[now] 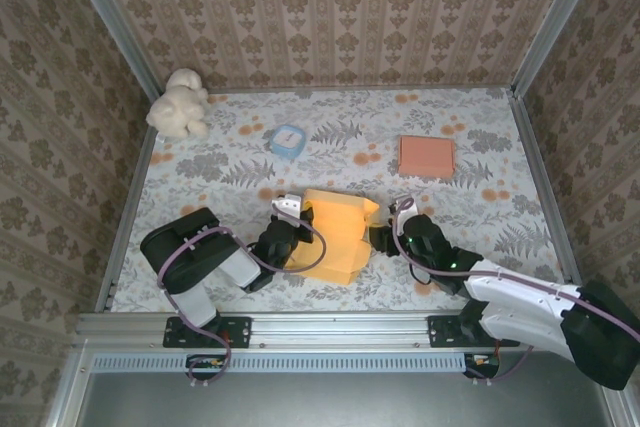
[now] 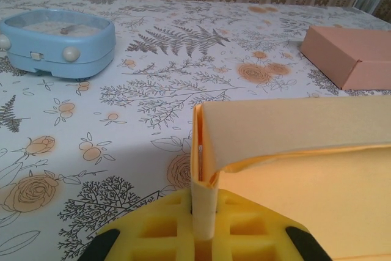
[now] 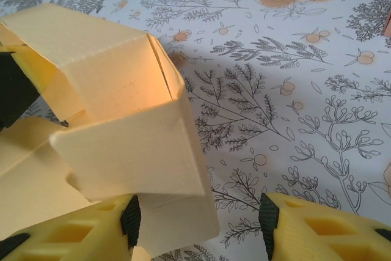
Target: Fold the paper box
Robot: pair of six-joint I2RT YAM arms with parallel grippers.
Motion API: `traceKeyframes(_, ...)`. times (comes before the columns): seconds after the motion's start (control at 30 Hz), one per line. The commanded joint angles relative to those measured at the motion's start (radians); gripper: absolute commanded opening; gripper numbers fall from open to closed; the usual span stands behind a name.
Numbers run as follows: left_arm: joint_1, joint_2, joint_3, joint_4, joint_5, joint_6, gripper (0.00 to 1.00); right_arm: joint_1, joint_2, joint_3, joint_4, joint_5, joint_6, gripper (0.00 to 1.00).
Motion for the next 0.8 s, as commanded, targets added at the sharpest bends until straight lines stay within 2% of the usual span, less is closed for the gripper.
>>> traceKeyframes(0.0, 0.000, -0.016, 0.009, 0.023, 0.030, -0.013, 0.01, -0.001, 0.028, 0.021, 0.053, -0.026, -0.010, 0.56)
traceKeyframes(0.23, 0.001, -0.005, 0.014, 0.022, 0.021, -0.018, 0.01, 0.014, 0.119, 0.038, 0.123, -0.073, 0.004, 0.53)
traceKeyframes(0.53, -0.007, 0.014, 0.022, 0.019, -0.046, -0.030, 0.00, 0.067, 0.241, 0.077, 0.210, -0.091, 0.016, 0.49)
traceKeyframes(0.77, -0.096, 0.041, 0.058, 0.018, -0.179, 0.050, 0.00, 0.137, 0.333, 0.141, 0.230, 0.009, 0.020, 0.46)
